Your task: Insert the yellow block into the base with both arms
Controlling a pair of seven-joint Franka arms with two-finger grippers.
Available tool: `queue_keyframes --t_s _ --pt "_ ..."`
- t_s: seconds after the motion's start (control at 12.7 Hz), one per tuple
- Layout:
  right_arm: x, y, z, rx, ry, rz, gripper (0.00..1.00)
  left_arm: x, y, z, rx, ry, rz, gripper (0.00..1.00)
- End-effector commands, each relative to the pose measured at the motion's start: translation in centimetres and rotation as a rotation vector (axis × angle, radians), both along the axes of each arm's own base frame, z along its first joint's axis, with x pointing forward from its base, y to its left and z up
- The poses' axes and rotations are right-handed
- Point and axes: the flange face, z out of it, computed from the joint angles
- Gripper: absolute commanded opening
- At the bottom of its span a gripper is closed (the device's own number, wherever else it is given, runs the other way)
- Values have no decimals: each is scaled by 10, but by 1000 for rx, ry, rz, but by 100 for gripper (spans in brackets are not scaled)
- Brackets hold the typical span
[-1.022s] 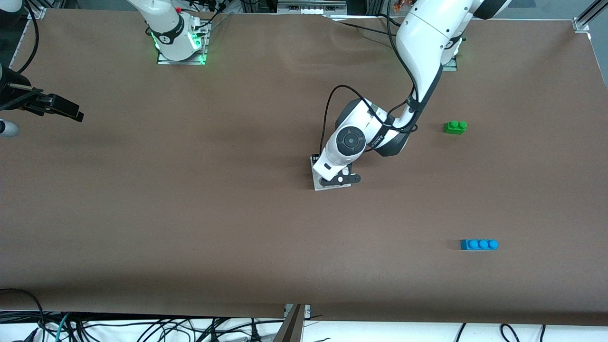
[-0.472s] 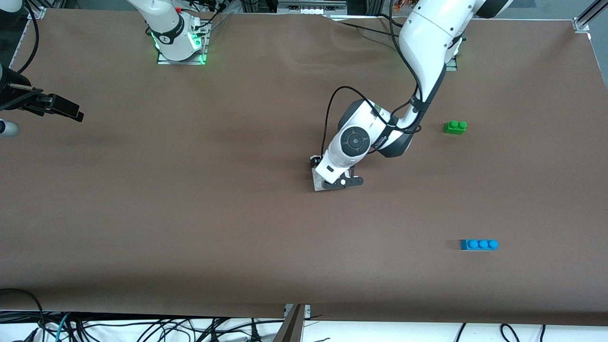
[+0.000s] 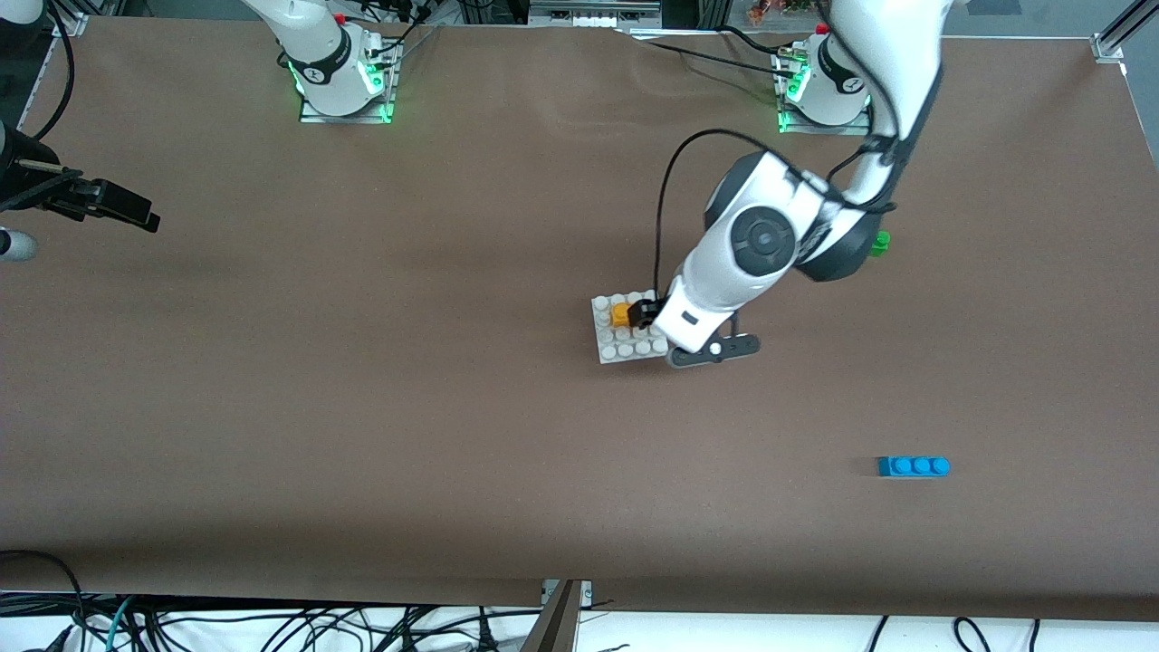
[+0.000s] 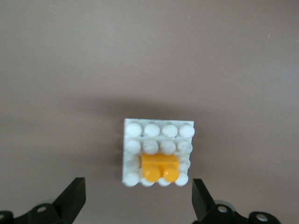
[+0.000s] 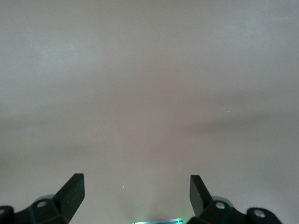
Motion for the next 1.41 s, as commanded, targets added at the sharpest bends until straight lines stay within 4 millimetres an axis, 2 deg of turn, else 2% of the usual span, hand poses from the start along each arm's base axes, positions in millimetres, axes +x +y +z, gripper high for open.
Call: queue_keyframes --t_s 0.0,0.16,0.39,0.55,0.71,0.94,1.34 --pt "-2 0 3 6 1 10 100 -21 58 61 0 0 -64 100" --pt "-2 0 3 6 1 10 100 -32 105 102 5 -41 -166 100" --pt "-2 0 3 6 3 10 100 -49 176 153 90 -85 -314 100" --pt "-2 0 3 6 3 8 100 -50 233 177 111 -104 -370 100" --pt "-2 0 3 6 1 8 100 -55 269 194 140 -123 -431 100" --pt "-2 0 3 6 1 10 100 -56 294 213 164 -114 -414 100" --pt "-2 0 3 6 1 10 100 -57 307 220 171 -108 -266 100"
